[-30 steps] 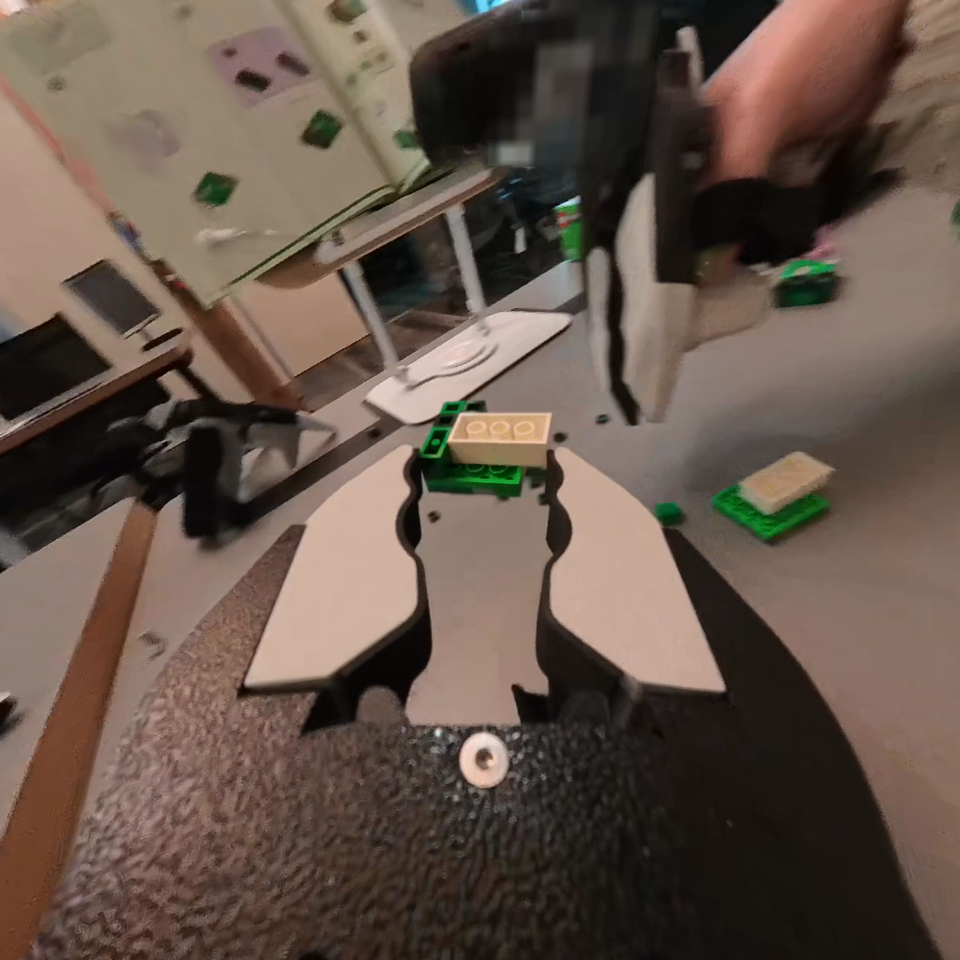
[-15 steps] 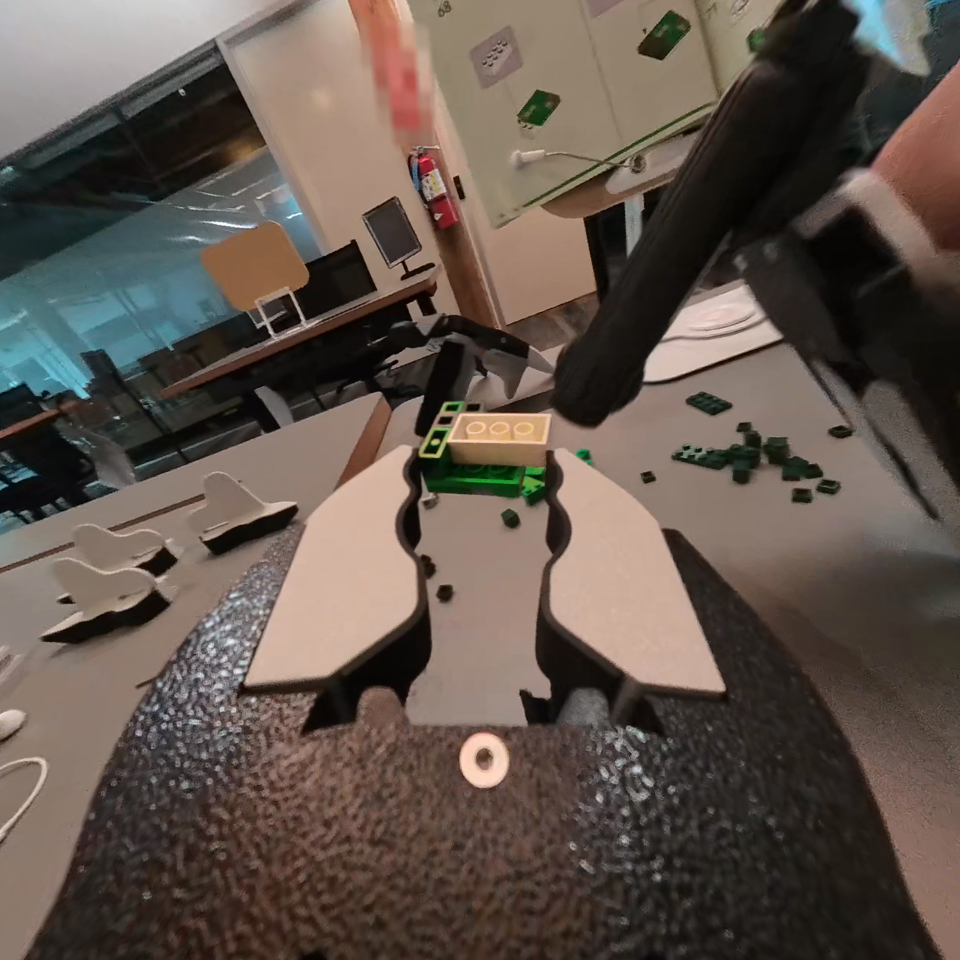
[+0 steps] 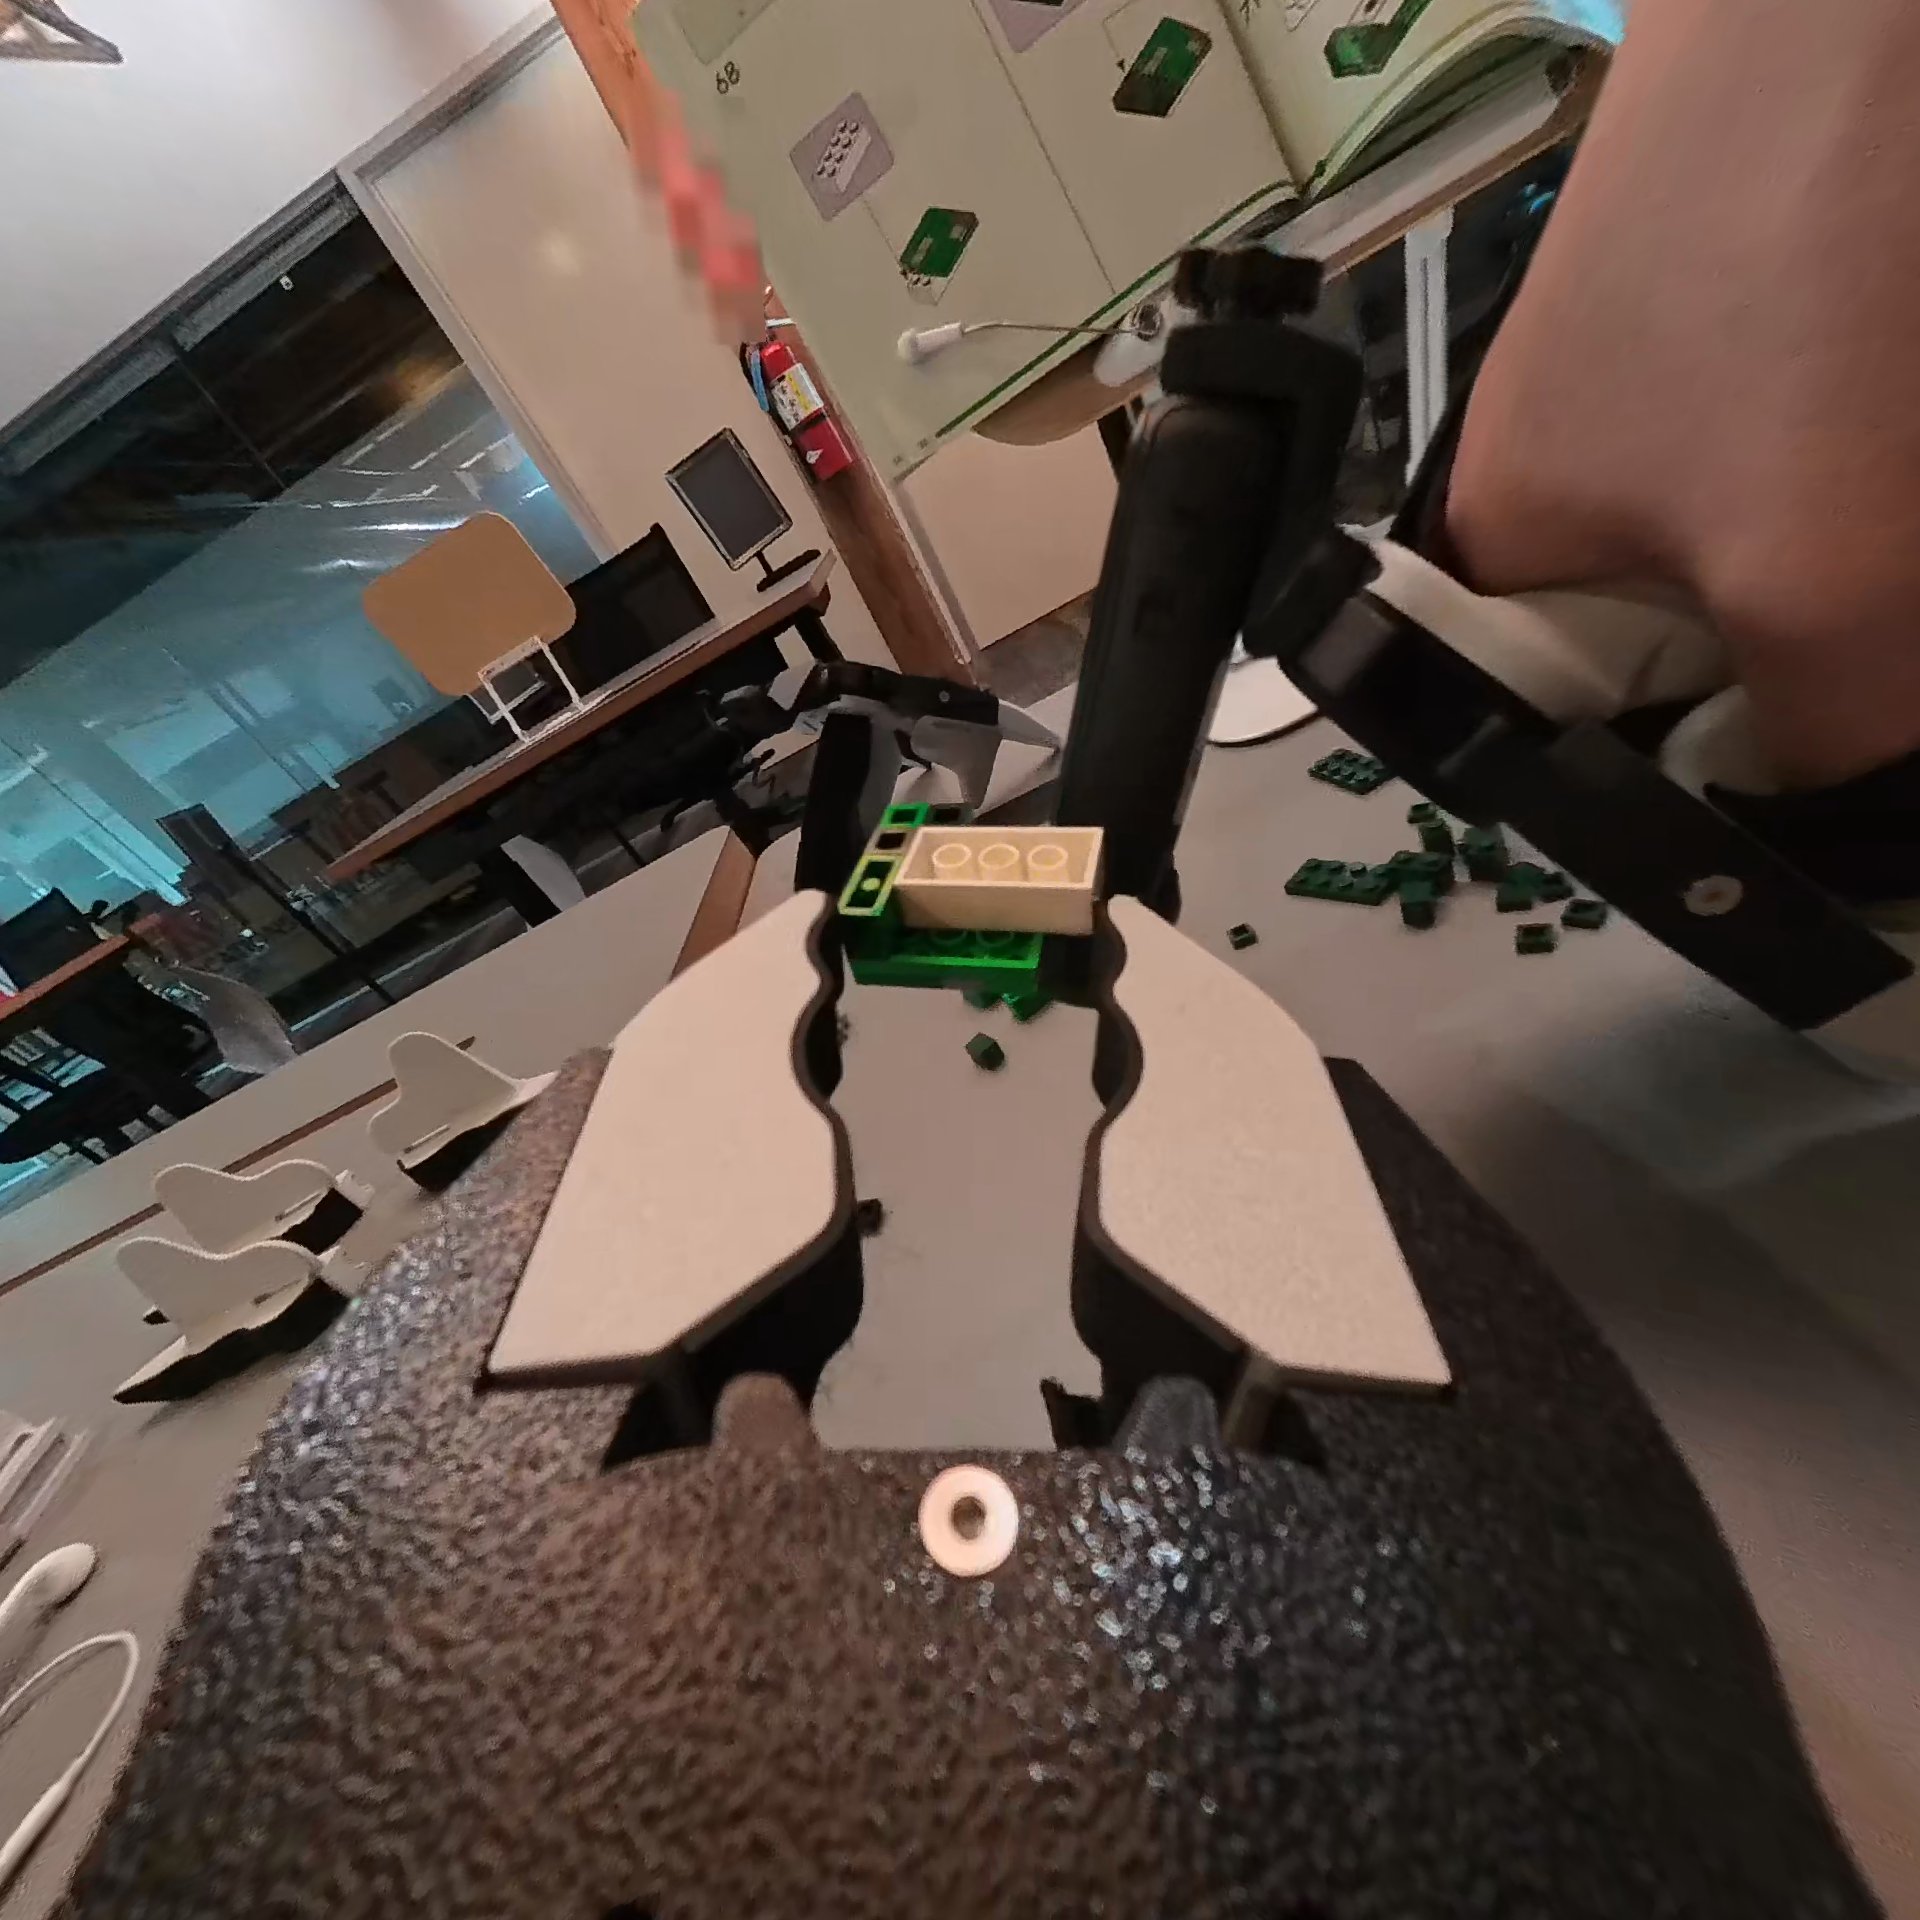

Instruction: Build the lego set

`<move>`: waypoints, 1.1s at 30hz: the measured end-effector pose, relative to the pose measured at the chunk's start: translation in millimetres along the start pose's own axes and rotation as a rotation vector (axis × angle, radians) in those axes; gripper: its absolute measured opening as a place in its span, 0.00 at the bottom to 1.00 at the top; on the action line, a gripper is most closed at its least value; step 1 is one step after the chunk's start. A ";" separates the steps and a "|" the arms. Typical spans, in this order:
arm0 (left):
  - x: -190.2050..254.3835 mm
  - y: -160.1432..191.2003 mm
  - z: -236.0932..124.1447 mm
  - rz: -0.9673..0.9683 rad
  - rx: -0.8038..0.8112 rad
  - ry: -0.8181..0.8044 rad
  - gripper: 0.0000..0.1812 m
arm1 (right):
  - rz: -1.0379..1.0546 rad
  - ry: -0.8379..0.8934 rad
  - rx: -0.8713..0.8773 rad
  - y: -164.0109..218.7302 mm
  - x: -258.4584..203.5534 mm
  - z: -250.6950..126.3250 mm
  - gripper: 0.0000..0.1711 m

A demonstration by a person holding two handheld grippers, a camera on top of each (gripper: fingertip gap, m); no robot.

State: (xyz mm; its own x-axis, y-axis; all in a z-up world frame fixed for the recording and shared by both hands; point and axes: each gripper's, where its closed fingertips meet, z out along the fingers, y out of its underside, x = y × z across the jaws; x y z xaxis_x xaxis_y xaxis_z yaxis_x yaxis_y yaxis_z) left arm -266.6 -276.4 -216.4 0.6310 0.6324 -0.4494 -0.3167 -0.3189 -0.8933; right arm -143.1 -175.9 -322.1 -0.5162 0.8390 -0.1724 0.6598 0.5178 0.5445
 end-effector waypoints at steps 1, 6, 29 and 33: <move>0.8 0.0 0.1 0.000 0.000 0.004 0.25 | 0.001 -0.001 0.003 -0.4 -0.2 -0.1 0.11; 2.3 0.7 0.4 0.008 -0.007 0.011 0.25 | -0.002 -0.002 0.018 -4.6 -1.2 -2.3 0.11; 80.0 -76.6 -32.9 -0.407 0.379 0.607 0.25 | -0.698 -0.027 1.405 49.1 -64.6 -140.1 0.00; 93.5 -78.2 -34.3 -0.520 0.368 0.715 0.25 | -0.777 0.004 1.512 70.5 -71.4 -142.3 0.00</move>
State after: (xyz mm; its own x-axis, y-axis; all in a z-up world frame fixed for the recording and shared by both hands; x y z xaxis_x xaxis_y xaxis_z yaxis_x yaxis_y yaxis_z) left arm -158.5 -216.6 -188.6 0.9999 0.0127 0.0022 -0.0003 0.1992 -0.9799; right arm -137.4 -223.2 -154.6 -0.9437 0.3308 0.0013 0.1612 0.4633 -0.8714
